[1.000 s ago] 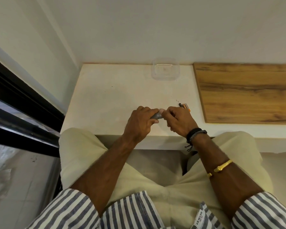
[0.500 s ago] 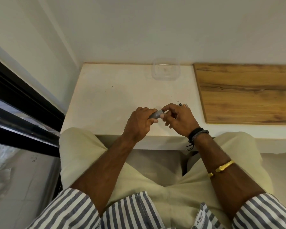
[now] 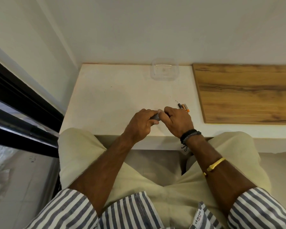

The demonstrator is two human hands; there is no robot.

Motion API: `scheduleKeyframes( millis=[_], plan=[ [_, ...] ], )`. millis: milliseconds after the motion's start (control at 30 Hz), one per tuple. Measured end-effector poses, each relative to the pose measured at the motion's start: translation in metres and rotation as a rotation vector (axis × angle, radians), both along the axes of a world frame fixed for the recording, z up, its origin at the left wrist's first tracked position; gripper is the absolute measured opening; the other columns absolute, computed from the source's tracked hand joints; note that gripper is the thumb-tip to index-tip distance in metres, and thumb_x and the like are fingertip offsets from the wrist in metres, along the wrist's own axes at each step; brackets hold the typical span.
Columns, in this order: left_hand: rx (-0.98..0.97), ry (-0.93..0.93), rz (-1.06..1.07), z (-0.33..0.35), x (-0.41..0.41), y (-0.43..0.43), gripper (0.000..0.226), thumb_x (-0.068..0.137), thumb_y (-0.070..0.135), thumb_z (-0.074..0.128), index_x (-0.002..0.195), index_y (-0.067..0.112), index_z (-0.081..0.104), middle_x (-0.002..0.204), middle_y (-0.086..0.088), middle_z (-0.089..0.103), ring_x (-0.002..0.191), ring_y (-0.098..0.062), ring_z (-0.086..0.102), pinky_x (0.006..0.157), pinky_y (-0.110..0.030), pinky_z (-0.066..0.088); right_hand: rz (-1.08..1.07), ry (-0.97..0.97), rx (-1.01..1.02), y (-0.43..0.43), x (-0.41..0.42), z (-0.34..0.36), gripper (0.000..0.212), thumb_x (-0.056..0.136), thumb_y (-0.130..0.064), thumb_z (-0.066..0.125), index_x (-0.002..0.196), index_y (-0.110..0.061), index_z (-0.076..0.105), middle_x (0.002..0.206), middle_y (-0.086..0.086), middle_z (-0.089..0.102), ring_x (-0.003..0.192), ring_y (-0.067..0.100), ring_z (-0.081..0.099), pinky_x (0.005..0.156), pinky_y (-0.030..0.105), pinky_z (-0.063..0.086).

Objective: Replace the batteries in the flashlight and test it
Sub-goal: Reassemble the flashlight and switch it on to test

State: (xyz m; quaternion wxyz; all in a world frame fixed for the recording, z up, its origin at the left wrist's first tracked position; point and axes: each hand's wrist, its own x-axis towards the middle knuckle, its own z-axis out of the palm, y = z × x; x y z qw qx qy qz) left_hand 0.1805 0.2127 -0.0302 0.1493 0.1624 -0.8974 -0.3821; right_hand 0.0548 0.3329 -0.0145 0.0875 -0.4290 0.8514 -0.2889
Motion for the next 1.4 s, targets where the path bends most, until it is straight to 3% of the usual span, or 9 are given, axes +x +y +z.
scheduleKeyframes(
  millis=[200,333,500,600,667,767,833,967,1400],
  plan=[
    [-0.065,0.092,0.051,0.002,-0.003,0.001,0.027,0.093,0.015,0.066,0.118,0.005,0.067,0.102,-0.010,0.074,0.086,-0.021,0.059,0.079,-0.037,0.051,-0.120,-0.059,-0.152,-0.006,0.008,-0.006,0.045,0.102,-0.048,0.040,0.072,-0.017,0.052,0.058,0.001,0.052,0.053,0.018,0.046,0.051,0.033,0.037],
    [-0.048,0.092,0.140,0.001,-0.002,-0.002,0.032,0.091,0.022,0.071,0.120,0.017,0.058,0.103,-0.002,0.071,0.089,-0.015,0.061,0.079,-0.035,0.056,-0.221,-0.420,-0.302,-0.007,0.022,-0.008,0.031,0.099,-0.045,0.058,0.095,-0.014,0.064,0.081,0.004,0.069,0.076,0.026,0.068,0.069,0.045,0.060],
    [0.030,0.117,0.207,0.005,-0.004,0.000,0.043,0.087,0.031,0.076,0.121,0.023,0.051,0.108,0.000,0.073,0.096,-0.015,0.068,0.081,-0.030,0.058,-0.369,-0.843,-0.536,-0.012,0.031,-0.006,0.029,0.095,-0.035,0.068,0.109,-0.009,0.070,0.103,0.018,0.073,0.100,0.032,0.071,0.088,0.050,0.061],
    [0.145,0.173,0.242,0.009,-0.004,0.004,0.043,0.092,0.039,0.068,0.129,0.019,0.057,0.125,0.004,0.068,0.113,-0.010,0.064,0.094,-0.026,0.053,-0.468,-1.262,-0.739,-0.015,0.027,-0.005,0.035,0.102,-0.038,0.055,0.118,-0.008,0.062,0.115,0.019,0.071,0.113,0.030,0.068,0.099,0.052,0.055],
    [0.282,0.179,0.320,0.013,-0.005,0.004,0.041,0.100,0.038,0.056,0.135,0.016,0.056,0.135,0.001,0.063,0.124,-0.011,0.059,0.104,-0.028,0.048,-0.532,-1.540,-0.879,-0.018,0.019,-0.001,0.031,0.103,-0.043,0.050,0.114,-0.016,0.059,0.108,0.013,0.071,0.108,0.029,0.069,0.101,0.057,0.050],
    [0.831,0.157,0.384,0.022,-0.007,0.003,0.053,0.107,0.043,0.032,0.149,0.012,0.041,0.154,-0.006,0.045,0.143,-0.017,0.041,0.120,-0.034,0.030,-0.609,-1.777,-1.067,-0.020,0.009,0.004,0.026,0.102,-0.045,0.051,0.100,-0.019,0.057,0.086,0.007,0.063,0.083,0.025,0.064,0.101,0.052,0.045],
    [1.137,0.178,0.421,0.025,-0.008,0.001,0.066,0.106,0.053,0.017,0.153,0.010,0.032,0.160,-0.010,0.036,0.148,-0.020,0.032,0.124,-0.038,0.020,-0.614,-1.852,-1.160,-0.019,0.005,0.007,0.028,0.099,-0.042,0.050,0.090,-0.016,0.057,0.077,0.005,0.057,0.071,0.023,0.056,0.092,0.044,0.044],
    [1.402,0.268,0.444,0.025,-0.007,-0.001,0.082,0.099,0.067,0.012,0.156,0.009,0.025,0.163,-0.012,0.027,0.152,-0.026,0.023,0.126,-0.042,0.013,-0.491,-1.936,-1.308,-0.020,0.004,0.016,0.022,0.079,-0.033,0.049,0.073,-0.012,0.056,0.071,0.004,0.053,0.065,0.023,0.052,0.082,0.039,0.041],
    [1.508,0.333,0.387,0.026,-0.002,-0.010,0.096,0.090,0.080,0.016,0.157,0.012,0.017,0.166,-0.009,0.018,0.154,-0.026,0.014,0.125,-0.042,0.008,-0.391,-1.966,-1.361,-0.020,0.011,0.027,0.017,0.069,-0.025,0.046,0.070,-0.009,0.051,0.069,0.005,0.046,0.063,0.025,0.048,0.078,0.034,0.040]
  ],
)
